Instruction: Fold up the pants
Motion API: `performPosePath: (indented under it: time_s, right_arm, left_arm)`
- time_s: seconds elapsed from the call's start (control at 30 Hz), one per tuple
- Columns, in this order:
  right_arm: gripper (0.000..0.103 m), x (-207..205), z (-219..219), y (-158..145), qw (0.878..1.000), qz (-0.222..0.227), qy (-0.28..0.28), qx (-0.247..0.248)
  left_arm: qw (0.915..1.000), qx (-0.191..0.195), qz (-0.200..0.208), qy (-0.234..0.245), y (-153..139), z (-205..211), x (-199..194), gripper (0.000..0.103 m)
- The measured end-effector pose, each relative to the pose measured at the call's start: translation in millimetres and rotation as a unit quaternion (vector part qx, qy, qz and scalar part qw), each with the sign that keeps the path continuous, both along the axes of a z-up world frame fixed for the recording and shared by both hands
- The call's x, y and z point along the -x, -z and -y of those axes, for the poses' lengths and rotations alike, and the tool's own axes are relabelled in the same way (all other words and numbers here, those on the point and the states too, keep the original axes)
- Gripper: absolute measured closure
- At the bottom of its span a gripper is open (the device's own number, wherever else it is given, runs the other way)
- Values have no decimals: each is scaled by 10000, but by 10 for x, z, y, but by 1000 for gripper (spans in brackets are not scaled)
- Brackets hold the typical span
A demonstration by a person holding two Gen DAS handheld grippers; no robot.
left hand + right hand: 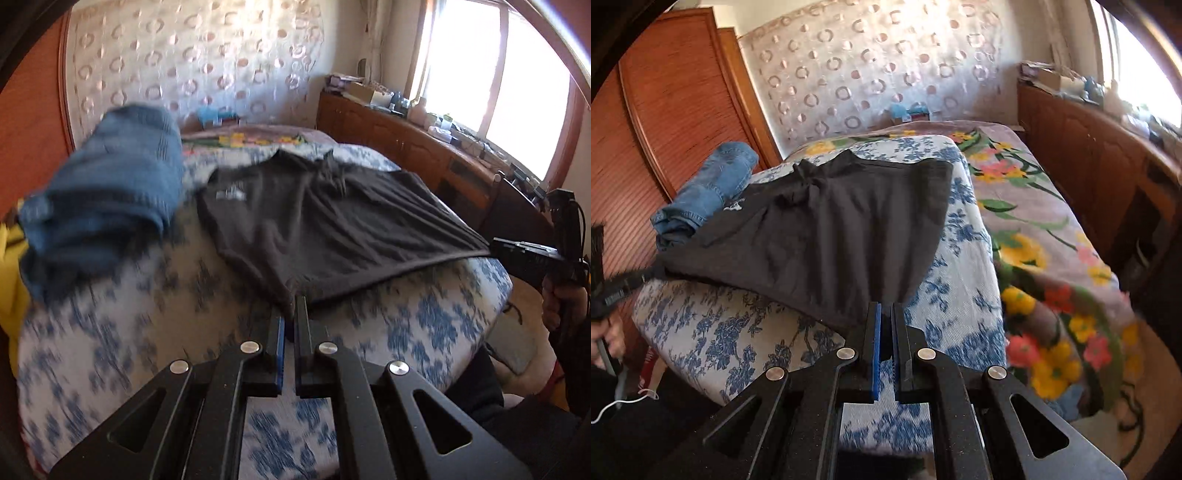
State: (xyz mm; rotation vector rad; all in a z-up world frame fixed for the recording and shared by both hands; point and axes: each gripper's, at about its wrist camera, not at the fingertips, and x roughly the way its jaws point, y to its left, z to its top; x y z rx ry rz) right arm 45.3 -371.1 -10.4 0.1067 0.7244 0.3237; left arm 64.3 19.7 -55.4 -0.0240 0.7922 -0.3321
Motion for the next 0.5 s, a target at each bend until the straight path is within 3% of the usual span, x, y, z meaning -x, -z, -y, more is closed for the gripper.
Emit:
performPosePath:
  time_s: [0.23,0.5]
  right_arm:
    - [99,218,-216,-222,9997,130,18,185]
    - [99,149,-255,-146,9998,74,72,190]
  left_arm:
    - [9998,31,-185,93,60,44,205,99]
    - [9997,-21,-216,92,102,54,188,98]
